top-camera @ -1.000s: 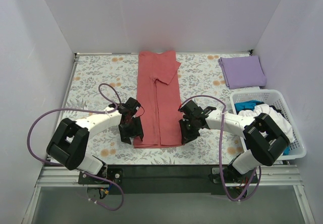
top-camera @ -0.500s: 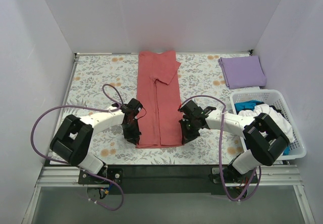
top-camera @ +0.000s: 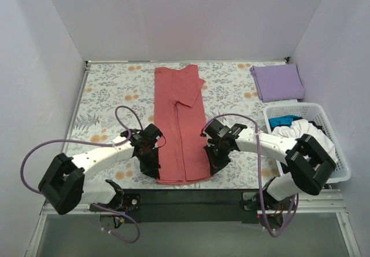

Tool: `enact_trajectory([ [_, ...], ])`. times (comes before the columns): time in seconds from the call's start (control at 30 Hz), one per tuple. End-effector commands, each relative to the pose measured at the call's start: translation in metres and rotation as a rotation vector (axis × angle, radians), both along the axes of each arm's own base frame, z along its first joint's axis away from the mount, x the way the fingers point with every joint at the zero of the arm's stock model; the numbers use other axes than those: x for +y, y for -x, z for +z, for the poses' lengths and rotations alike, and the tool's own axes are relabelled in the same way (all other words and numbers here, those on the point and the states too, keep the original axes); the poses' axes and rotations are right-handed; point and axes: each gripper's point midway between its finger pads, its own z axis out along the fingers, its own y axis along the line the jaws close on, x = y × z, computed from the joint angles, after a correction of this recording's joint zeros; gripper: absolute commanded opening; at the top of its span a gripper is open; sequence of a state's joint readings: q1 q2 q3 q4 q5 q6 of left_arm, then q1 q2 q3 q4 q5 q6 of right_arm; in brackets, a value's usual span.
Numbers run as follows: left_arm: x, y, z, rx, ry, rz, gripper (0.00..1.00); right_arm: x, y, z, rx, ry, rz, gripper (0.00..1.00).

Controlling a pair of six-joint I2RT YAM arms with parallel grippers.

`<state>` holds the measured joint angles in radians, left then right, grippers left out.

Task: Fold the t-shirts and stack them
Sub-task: Fold the tshirt

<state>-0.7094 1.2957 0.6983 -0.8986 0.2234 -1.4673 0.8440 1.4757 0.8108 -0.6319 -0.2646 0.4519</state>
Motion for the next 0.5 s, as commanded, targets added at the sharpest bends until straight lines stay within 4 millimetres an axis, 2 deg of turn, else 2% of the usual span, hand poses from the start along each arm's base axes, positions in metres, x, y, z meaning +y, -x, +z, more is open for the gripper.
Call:
enact_trajectory([
  [0.0,-0.008,0.015,0.026,0.03,0.104,0.0,0.0,0.004,-0.008,0.035,-0.054,-0.053,0.005,0.01],
  [0.03,-0.011,-0.001,0.032,-0.013,0.1,0.013,0.0,0.005,-0.015,0.04,-0.078,-0.061,0.005,0.01],
  [0.07,-0.01,-0.011,0.034,-0.037,0.094,0.0,0.0,0.01,-0.031,0.051,-0.128,-0.078,-0.005,0.01],
  [0.1,-0.011,-0.025,0.037,-0.068,0.094,0.004,0.0,0.008,-0.047,0.052,-0.147,-0.07,-0.03,0.01],
  [0.17,-0.01,-0.071,0.043,-0.153,0.089,0.054,0.0,0.009,-0.072,0.06,-0.202,-0.076,-0.031,0.01],
  [0.2,-0.007,-0.087,0.043,-0.18,0.087,0.061,0.0,0.011,-0.1,0.071,-0.243,-0.087,-0.069,0.01],
  [0.23,0.005,-0.109,0.039,-0.181,0.074,0.121,0.0,0.013,-0.114,0.077,-0.269,-0.091,-0.08,0.01],
  [0.3,0.008,-0.156,0.053,-0.297,0.077,0.162,0.0,0.014,-0.144,0.082,-0.301,-0.091,-0.09,0.01],
  [0.33,0.015,-0.176,0.05,-0.321,0.053,0.174,0.0,0.021,-0.164,0.098,-0.348,-0.119,-0.093,0.01],
  [0.37,0.014,-0.198,0.062,-0.376,0.057,0.18,0.0,0.026,-0.175,0.104,-0.372,-0.132,-0.076,0.01],
  [0.4,0.014,-0.217,0.067,-0.425,0.06,0.184,0.0,0.027,-0.187,0.097,-0.364,-0.122,-0.079,0.01],
  [0.43,0.017,-0.229,0.06,-0.427,0.05,0.187,0.0,0.034,-0.202,0.11,-0.4,-0.14,-0.08,0.01],
  [0.47,0.015,-0.245,0.068,-0.464,0.06,0.193,0.0,0.035,-0.209,0.11,-0.407,-0.141,-0.076,0.01],
])
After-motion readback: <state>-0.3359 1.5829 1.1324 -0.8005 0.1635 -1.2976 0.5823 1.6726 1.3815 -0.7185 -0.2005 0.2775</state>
